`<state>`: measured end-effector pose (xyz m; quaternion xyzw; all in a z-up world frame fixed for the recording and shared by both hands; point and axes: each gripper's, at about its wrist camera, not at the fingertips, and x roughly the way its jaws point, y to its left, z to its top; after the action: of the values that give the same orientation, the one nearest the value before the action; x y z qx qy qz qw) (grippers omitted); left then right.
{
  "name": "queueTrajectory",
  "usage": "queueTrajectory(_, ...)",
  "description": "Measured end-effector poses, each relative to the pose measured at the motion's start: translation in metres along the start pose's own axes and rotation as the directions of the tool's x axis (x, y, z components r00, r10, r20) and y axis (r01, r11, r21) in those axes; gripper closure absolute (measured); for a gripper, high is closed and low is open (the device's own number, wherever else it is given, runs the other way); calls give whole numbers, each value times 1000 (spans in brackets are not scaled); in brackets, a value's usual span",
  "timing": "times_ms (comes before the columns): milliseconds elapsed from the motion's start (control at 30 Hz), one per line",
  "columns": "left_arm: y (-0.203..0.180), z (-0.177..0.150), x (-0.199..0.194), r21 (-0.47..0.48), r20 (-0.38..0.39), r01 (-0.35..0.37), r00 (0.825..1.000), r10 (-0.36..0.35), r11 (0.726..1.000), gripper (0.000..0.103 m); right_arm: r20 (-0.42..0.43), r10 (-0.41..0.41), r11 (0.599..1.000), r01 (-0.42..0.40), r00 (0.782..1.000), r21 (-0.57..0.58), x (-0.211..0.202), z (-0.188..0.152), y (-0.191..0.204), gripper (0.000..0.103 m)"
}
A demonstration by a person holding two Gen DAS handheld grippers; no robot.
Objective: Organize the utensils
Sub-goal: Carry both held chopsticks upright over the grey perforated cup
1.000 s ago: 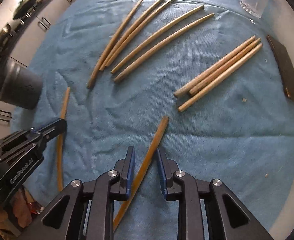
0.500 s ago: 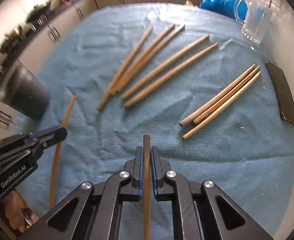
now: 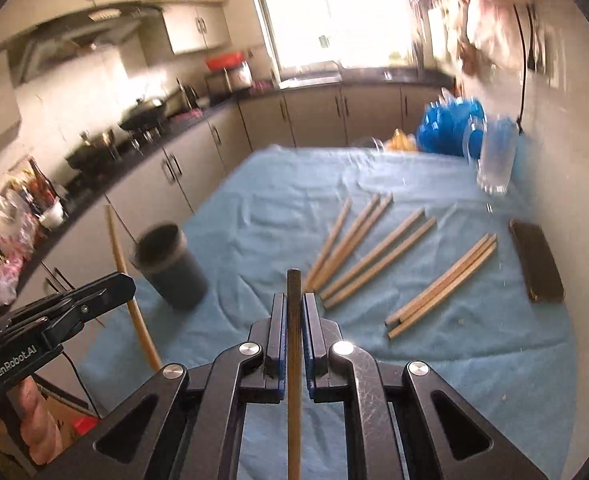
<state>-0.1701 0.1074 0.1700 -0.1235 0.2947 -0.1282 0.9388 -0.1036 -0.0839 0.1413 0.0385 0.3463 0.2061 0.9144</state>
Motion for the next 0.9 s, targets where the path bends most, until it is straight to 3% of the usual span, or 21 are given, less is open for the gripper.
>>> queueTrajectory(133, 1, 11, -27, 5, 85, 9, 996, -10, 1000, 97, 80, 24, 1000, -22, 997, -21, -18, 12, 16, 96)
queueTrajectory(433, 23, 44, -56, -31, 161, 36, 986, -30, 999, 97, 198, 59, 997, -49, 978, -58, -25, 45, 42, 96)
queueTrajectory(700, 53, 92, -84, -14, 245, -79, 966, 80, 997, 97, 332, 144, 989, -130, 932, -65, -11, 107, 85, 96)
queueTrajectory(900, 78, 126, -72, -7, 272, -176, 947, 172, 984, 97, 410, 202, 979, -192, 889, -67, 20, 147, 124, 96)
